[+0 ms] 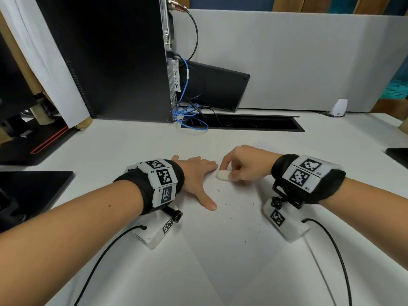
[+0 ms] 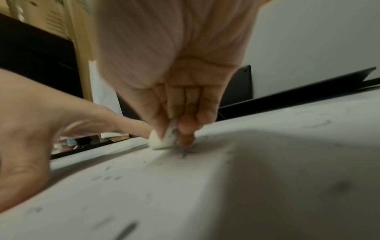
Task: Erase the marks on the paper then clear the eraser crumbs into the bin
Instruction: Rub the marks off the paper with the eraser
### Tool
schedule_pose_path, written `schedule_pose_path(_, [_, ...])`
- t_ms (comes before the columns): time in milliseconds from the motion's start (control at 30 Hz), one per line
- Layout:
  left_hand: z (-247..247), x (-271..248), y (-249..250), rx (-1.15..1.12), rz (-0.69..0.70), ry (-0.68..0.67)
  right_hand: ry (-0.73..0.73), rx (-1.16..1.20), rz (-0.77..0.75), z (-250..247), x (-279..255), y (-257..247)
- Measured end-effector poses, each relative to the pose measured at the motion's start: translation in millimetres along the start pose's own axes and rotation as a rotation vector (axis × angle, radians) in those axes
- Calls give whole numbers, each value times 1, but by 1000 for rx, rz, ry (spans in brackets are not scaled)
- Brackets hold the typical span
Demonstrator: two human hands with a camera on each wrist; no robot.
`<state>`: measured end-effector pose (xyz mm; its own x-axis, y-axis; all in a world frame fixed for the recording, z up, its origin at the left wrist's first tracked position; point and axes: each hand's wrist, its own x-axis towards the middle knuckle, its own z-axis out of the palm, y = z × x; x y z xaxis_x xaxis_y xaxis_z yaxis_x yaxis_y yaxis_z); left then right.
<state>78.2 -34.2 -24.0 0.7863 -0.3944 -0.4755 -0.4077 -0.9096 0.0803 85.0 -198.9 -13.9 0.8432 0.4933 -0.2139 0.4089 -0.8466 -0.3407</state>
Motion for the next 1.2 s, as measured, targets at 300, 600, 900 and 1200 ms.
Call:
schedule_pose_path(300, [0, -1, 1, -23, -12, 19, 36, -16, 16, -3, 8, 3])
schedule_pose_path(600, [-1, -3, 1, -59, 7, 40, -30, -11, -5, -3, 16, -4])
schedule_pose_path(900, [-1, -4, 1, -30, -17, 10, -87, -9, 1, -7, 7, -3])
schedule_pose_path(1200, [-7, -9, 9, 90, -38, -16, -189, 43, 10, -5, -20, 7])
